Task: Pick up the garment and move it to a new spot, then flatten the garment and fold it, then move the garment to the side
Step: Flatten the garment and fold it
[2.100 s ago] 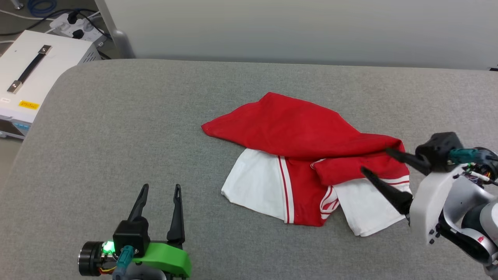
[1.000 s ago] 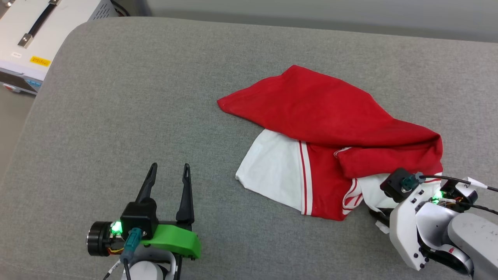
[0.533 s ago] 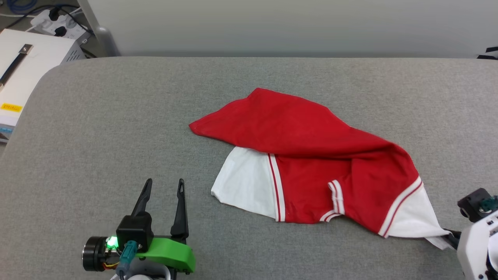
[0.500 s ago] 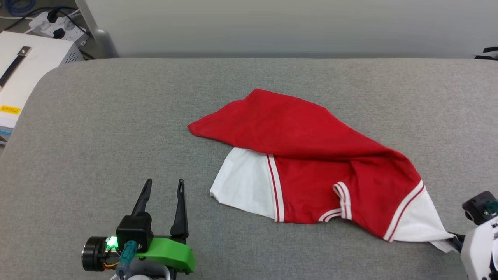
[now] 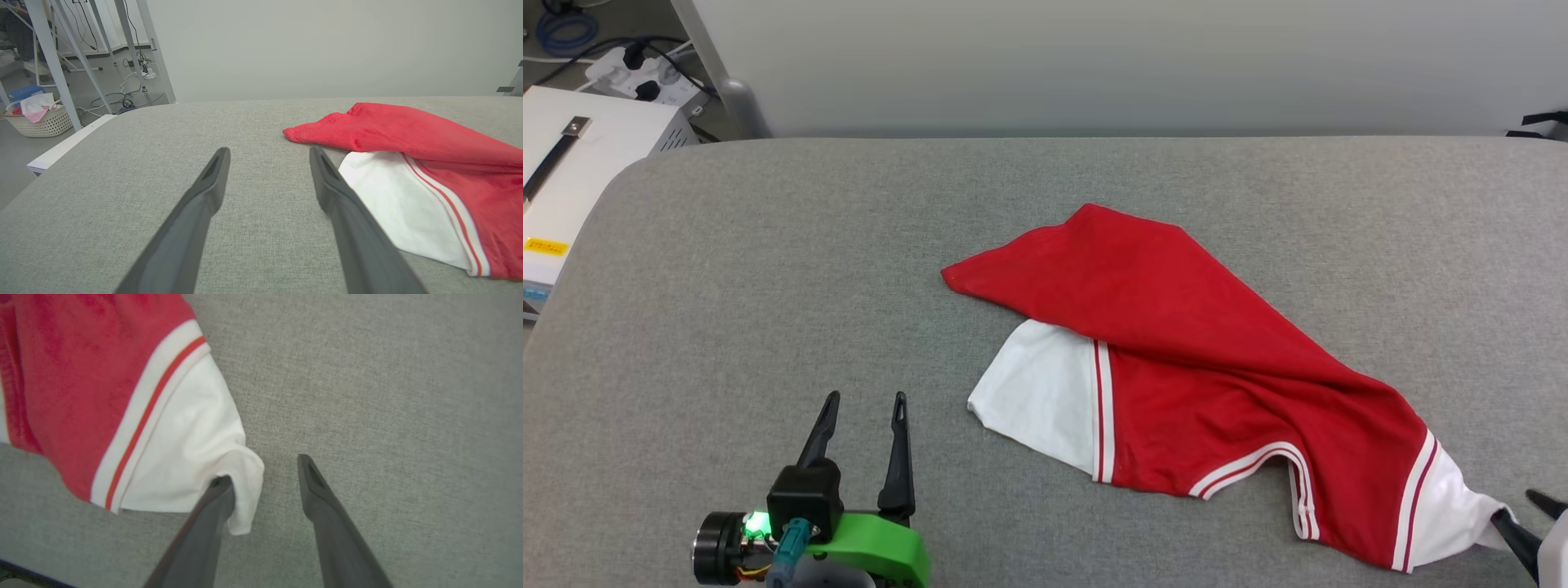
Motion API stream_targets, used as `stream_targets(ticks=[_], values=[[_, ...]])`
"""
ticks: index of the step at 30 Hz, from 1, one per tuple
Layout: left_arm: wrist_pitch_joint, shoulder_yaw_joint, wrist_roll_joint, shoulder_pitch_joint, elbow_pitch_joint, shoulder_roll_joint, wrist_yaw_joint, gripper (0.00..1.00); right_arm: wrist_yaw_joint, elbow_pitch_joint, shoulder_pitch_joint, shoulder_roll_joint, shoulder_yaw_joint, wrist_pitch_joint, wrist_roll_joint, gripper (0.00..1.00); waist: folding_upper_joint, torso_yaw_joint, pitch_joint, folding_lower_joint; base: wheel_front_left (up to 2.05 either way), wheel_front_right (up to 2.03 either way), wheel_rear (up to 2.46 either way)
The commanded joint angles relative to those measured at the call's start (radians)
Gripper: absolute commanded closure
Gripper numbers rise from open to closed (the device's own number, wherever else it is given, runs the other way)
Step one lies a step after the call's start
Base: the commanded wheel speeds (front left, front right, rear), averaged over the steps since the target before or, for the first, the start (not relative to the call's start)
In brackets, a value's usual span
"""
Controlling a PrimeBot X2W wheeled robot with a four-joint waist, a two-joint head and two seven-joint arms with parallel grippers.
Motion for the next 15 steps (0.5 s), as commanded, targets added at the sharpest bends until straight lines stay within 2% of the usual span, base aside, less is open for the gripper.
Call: stream_targets(ticks=[1,5,10,11,15], values=[[-0.006,0.005,0.001,0.015,0.004,-0.004,0.0,0.0,-0.001,-0.015,0.013,0.002,-0.036,-0.035,-0.026,0.0,-0.0001,-0.006,-0.013,0.0,0.0,0.0,0.0],[-0.006,0.013,0.005,0.024,0.001,-0.004,-0.003,0.0,-0.001,-0.077,0.04,0.026,-0.154,-0.098,-0.075,0.0,-0.0001,-0.021,-0.034,0.0,0.0,0.0,0.0],[-0.006,0.023,0.012,0.027,-0.007,-0.004,-0.012,0.0,-0.001,-0.207,0.085,0.071,-0.315,-0.121,-0.15,0.0,-0.0001,-0.037,-0.048,0.0,0.0,0.0,0.0],[-0.006,0.029,0.014,0.024,-0.011,-0.002,-0.02,0.0,-0.001,-0.311,0.118,0.124,-0.416,-0.123,-0.204,0.0,-0.0001,-0.042,-0.056,0.0,0.0,0.0,0.0],[-0.006,0.043,0.012,0.009,-0.018,0.001,-0.029,0.0,-0.001,-0.444,0.144,0.231,-0.519,-0.138,-0.294,0.0,-0.0001,-0.044,-0.061,0.0,0.0,0.0,0.0]])
